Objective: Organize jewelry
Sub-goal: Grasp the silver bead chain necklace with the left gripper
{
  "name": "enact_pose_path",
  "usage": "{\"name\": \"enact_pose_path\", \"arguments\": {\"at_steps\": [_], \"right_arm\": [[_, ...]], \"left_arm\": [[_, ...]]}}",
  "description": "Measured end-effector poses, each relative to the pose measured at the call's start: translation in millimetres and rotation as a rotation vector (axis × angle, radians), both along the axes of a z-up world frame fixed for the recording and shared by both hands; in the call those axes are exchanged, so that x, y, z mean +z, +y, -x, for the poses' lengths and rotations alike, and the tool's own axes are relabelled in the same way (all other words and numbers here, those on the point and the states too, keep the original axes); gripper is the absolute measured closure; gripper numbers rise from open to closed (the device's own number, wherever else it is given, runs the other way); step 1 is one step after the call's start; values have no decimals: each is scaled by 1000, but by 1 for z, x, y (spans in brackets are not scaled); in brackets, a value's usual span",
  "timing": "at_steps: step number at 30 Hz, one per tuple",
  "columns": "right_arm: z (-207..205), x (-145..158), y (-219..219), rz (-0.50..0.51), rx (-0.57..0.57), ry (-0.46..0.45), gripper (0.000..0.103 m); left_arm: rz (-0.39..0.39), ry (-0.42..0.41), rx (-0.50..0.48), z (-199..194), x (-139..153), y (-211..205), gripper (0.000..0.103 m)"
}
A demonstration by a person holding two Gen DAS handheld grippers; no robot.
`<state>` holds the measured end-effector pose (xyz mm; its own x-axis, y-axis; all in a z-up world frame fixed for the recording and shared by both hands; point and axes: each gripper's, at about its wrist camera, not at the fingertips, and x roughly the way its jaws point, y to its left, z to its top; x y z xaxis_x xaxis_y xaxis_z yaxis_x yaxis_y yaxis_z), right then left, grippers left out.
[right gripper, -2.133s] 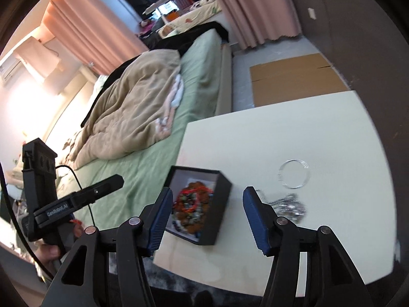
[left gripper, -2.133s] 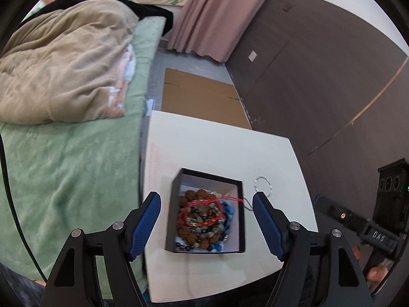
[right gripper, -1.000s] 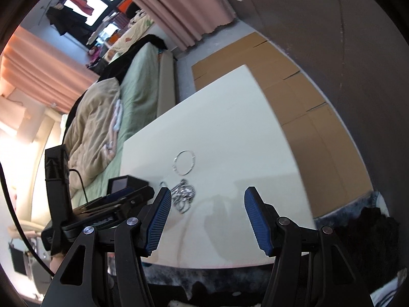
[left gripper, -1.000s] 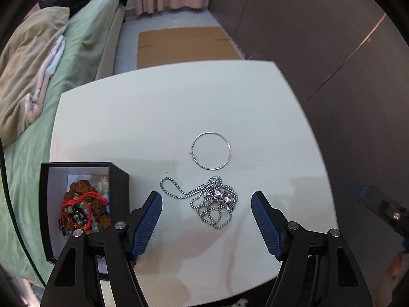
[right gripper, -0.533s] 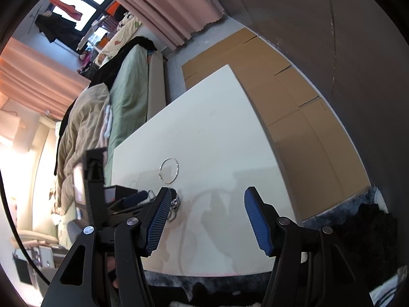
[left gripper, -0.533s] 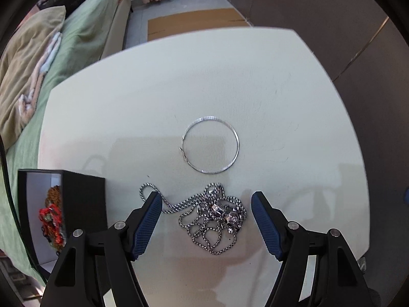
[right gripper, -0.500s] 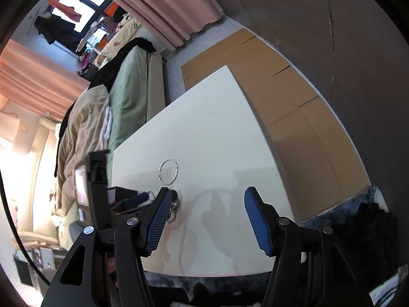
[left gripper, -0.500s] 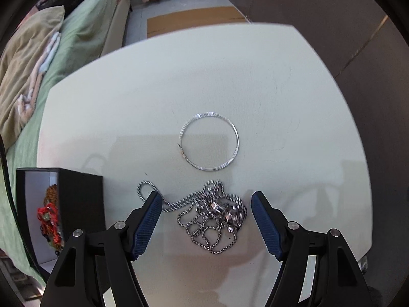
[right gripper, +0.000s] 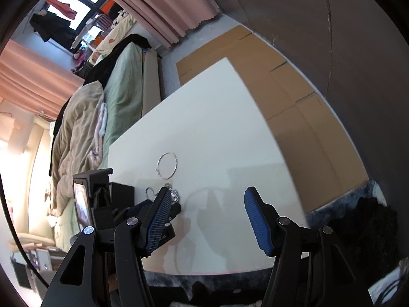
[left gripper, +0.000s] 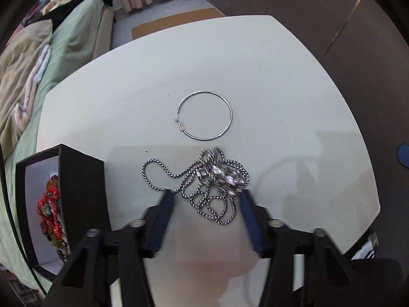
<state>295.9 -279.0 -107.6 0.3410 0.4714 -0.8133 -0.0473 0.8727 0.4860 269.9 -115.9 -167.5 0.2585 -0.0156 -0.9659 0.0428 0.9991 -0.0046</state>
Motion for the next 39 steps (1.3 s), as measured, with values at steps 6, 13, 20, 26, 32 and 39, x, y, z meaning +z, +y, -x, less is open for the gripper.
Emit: {"name": "enact_pose_path", "arguments": {"at_steps": [6,13,20,26,32,39], "right_arm": [[2,3,11,-3,10,-11,43],[2,-4,16,-16,-10,10,43],[-2,-5,26,-24,9,9,43],[-8,-2,30,-79,50,-20,43],[-19,-2,44,-129,113,-51,43],[-36,-18,78,-82,170,-36,61]], "left_arm": [[46,5,-9,0,2,8,97],[111,-64,13,2,25,22,99],[110,-154,17,2,72,36,99],[112,-218,30,6,110,45,100],[107,-293,47,9,146,64,100],[91,-364,79,15,183,89,100]]}}
